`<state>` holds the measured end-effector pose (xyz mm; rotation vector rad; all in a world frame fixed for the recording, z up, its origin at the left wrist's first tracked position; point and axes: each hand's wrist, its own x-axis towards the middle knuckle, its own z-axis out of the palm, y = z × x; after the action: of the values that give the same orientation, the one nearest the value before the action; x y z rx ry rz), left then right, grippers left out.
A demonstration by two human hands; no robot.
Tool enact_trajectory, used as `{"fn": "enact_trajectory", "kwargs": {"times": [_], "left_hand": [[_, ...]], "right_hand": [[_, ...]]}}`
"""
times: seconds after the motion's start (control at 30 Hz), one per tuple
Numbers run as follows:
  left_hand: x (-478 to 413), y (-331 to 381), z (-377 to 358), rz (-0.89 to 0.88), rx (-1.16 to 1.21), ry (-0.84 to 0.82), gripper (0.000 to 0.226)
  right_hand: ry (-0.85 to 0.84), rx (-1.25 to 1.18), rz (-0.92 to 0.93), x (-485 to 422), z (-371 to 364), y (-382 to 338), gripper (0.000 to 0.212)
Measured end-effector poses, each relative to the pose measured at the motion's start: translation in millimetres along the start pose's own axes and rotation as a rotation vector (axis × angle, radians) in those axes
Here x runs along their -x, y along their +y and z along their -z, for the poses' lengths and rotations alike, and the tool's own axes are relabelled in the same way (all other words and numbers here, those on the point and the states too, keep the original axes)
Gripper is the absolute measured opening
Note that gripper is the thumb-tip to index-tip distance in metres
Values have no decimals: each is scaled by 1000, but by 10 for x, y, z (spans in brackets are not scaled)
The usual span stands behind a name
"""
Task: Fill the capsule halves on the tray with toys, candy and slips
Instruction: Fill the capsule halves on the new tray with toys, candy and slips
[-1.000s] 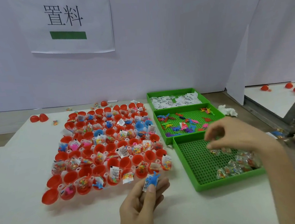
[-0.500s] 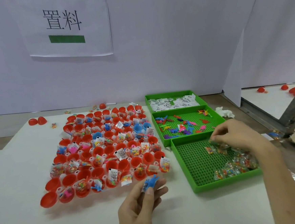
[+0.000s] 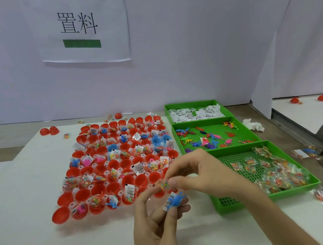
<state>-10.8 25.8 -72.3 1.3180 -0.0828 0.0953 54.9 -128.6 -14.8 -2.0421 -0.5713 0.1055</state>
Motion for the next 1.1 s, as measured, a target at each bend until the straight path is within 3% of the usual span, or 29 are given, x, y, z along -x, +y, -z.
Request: {"fn": "enact_trajectory", "kwargs": {"times": [0.17,0.33,0.57,0.8,1.1], "left_hand": [[-12,-13,5,41,98,18,57],[-13,-35,20,45,144,42,50],[8,-74,-19,-9,89,111,33],[28,-56,0,-43,21,228,15],[23,68,97,6,143,318,30]], "right_hand": [[-99,-27,-34,8,-8,-31,9],[-187,-36,-45,33,7,-85,10],[-148,58,32,15,-54,-96,11],[-130,-42,44,12,-64,-136,9],[-182,49,93,-178,-135,-290,18]]}}
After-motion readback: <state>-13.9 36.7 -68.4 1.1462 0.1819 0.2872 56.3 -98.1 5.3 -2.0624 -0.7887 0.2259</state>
